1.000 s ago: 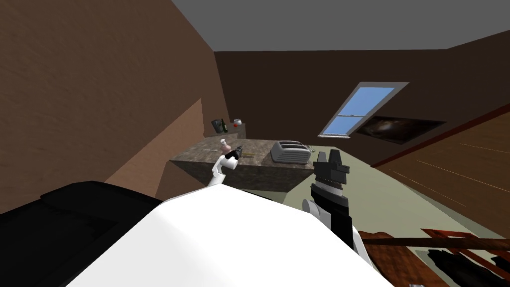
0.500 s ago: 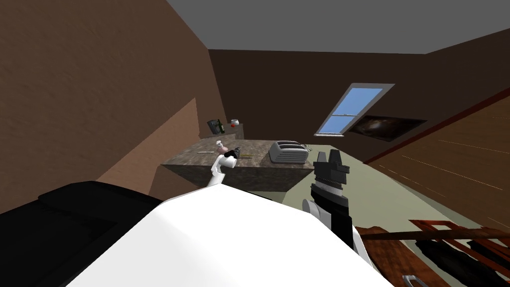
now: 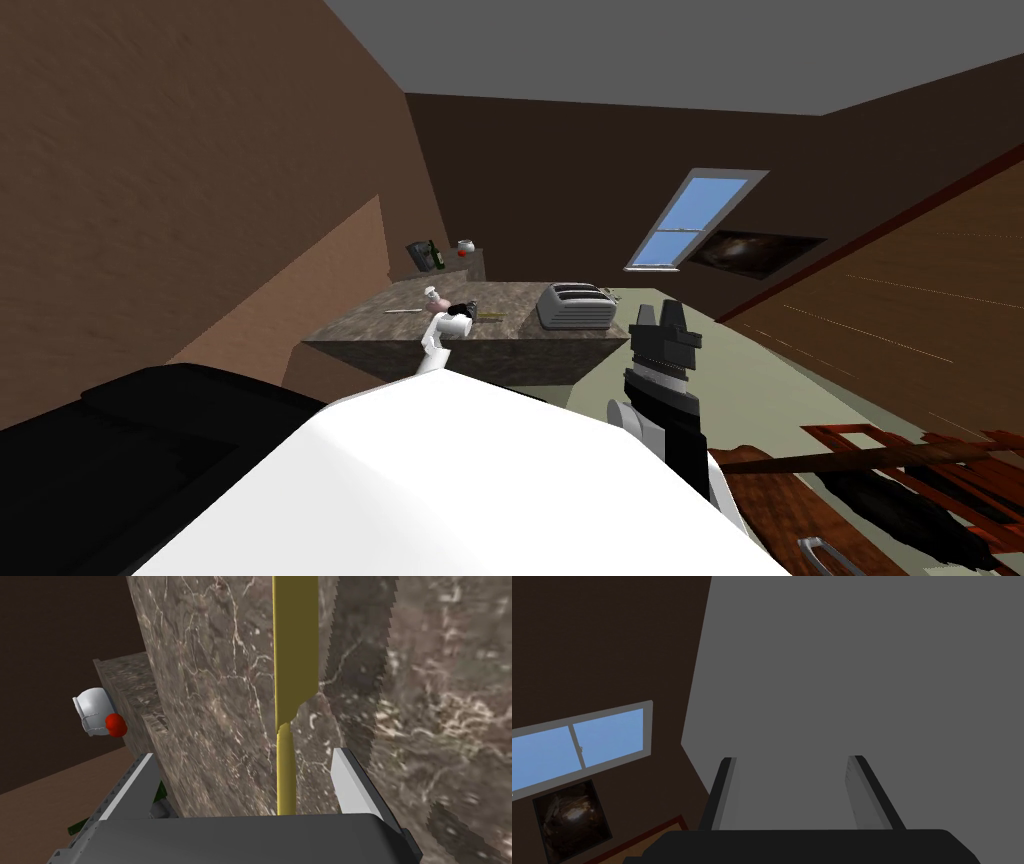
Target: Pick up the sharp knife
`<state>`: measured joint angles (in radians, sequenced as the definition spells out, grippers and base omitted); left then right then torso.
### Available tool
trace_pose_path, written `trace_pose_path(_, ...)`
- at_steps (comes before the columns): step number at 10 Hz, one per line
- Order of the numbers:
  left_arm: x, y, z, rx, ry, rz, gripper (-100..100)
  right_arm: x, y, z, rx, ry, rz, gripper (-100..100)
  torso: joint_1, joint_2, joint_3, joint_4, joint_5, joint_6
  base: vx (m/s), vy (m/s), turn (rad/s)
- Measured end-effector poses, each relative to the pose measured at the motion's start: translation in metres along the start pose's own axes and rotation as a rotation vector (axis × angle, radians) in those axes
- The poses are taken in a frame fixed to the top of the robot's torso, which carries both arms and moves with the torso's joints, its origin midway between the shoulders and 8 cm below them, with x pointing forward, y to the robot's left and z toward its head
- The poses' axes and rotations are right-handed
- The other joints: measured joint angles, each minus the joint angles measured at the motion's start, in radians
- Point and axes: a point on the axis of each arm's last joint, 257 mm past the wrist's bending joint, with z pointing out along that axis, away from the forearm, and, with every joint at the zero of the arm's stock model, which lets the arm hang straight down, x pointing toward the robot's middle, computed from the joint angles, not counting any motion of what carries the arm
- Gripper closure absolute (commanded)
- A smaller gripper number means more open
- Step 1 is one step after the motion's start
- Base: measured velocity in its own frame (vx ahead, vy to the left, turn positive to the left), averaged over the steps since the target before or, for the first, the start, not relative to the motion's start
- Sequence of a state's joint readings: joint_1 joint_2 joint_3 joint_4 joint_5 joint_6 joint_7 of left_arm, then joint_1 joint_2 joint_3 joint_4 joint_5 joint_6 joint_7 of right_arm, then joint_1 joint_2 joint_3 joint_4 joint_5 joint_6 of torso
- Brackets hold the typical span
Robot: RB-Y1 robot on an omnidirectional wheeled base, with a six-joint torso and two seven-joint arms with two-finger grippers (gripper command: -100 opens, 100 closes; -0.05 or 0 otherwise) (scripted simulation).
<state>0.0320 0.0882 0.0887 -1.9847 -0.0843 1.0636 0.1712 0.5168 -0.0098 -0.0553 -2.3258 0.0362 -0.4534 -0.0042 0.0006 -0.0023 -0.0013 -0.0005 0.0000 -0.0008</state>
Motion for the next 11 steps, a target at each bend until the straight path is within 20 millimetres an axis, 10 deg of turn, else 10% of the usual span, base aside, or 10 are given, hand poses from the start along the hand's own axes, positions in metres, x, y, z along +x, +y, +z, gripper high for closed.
trace_pose_path(1, -0.0062, 0.0069, 0.0012, -0.025, -0.01, -0.018, -100, 0.0, 0.0, 0.0, 0.0, 0.0, 0.0, 0, 0.0, 0.001, 0.0, 0.0, 0.0, 0.0, 0.0, 0.0, 0.0)
trace_pose_path(2, -0.0071, 0.0083, 0.0013, -0.03, -0.012, -0.02, 0, 0.0, 0.0, 0.0, 0.0, 0.0, 0.0, 0, 0.0, 0.002, 0.001, 0.0, 0.0, 0.0, 0.0, 0.0, 0.0)
trace_pose_path(3, -0.007, 0.0081, 0.0013, -0.03, -0.012, -0.02, -100, 0.0, 0.0, 0.0, 0.0, 0.0, 0.0, 0, -0.001, 0.002, 0.001, 0.001, 0.0, 0.0, 0.004, -0.006, 0.016)
trace_pose_path(5, -0.0067, 0.0139, 0.0098, -0.033, -0.01, -0.018, -100, 0.0, 0.0, 0.0, 0.0, 0.0, 0.0, 0, -0.001, 0.002, 0.001, 0.0, 0.0, 0.0, 0.003, -0.004, 0.011)
trace_pose_path(6, -0.0066, 0.0137, 0.0102, -0.03, -0.01, -0.018, 100, 0.0, 0.0, 0.0, 0.0, 0.0, 0.0, 0, -0.001, 0.002, 0.001, 0.001, 0.0, 0.0, 0.0, 0.0, 0.0)
trace_pose_path(10, -0.0066, 0.0137, 0.0102, -0.031, -0.01, -0.018, 100, 0.0, 0.0, 0.0, 0.0, 0.0, 0.0, 0, -0.001, 0.003, 0.002, 0.001, 0.0, 0.0, 0.0, 0.0, 0.0)
trace_pose_path(11, -0.0066, 0.0137, 0.0102, -0.031, -0.01, -0.018, 0, 0.0, 0.0, 0.0, 0.0, 0.0, 0.0, 0, -0.001, 0.003, 0.002, 0.001, 0.0, 0.0, 0.0, 0.0, 0.0)
